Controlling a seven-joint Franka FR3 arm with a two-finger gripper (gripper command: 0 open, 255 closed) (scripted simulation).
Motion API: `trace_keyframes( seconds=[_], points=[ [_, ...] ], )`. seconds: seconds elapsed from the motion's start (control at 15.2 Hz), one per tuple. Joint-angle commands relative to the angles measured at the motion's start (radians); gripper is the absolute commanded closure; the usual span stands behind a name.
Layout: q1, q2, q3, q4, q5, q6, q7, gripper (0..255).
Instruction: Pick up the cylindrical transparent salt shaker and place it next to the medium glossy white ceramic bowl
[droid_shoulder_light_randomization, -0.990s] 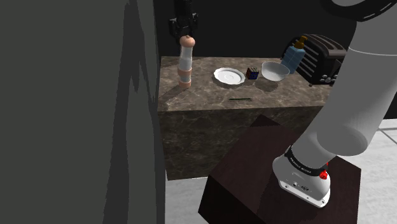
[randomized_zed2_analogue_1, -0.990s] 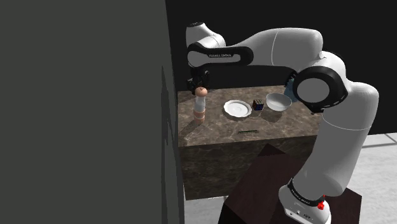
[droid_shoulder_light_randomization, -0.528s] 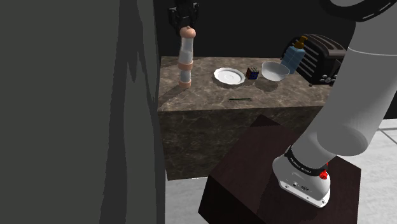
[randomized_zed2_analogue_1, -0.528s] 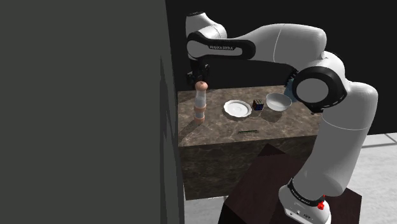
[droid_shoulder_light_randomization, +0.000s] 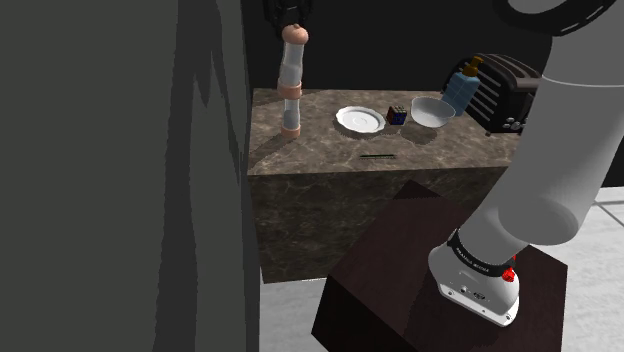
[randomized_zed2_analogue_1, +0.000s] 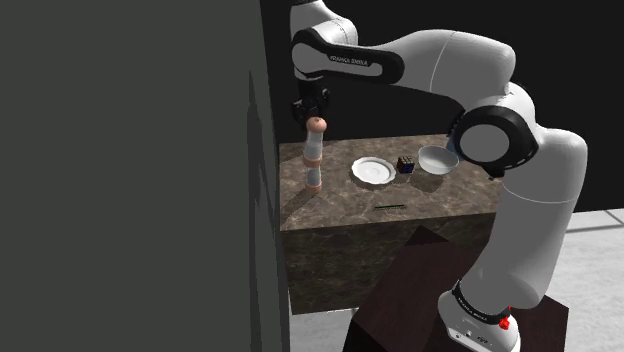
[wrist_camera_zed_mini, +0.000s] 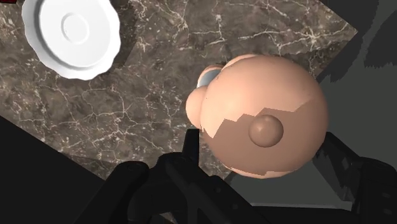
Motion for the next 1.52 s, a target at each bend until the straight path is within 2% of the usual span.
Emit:
trace_keyframes(
  seconds=[0.0, 0.66, 0.79, 0.99, 1.45],
  points=[
    [0.0, 0.015, -0.001, 0.056, 0.0, -0.041, -0.005, 255],
    [0.009, 0.108, -0.002, 0.333, -0.007, -0.224, -0.021, 255],
    [-0.021, 0.013, -0.01, 0.189, 0.002, -0.172, -0.05, 255],
    [-0.062, -0.098, -0.027, 0.028, 0.011, -0.118, -0.099, 255],
    [-0.14, -0.29, -0.087, -0.223, 0.021, -0.045, -0.23, 255]
  ],
)
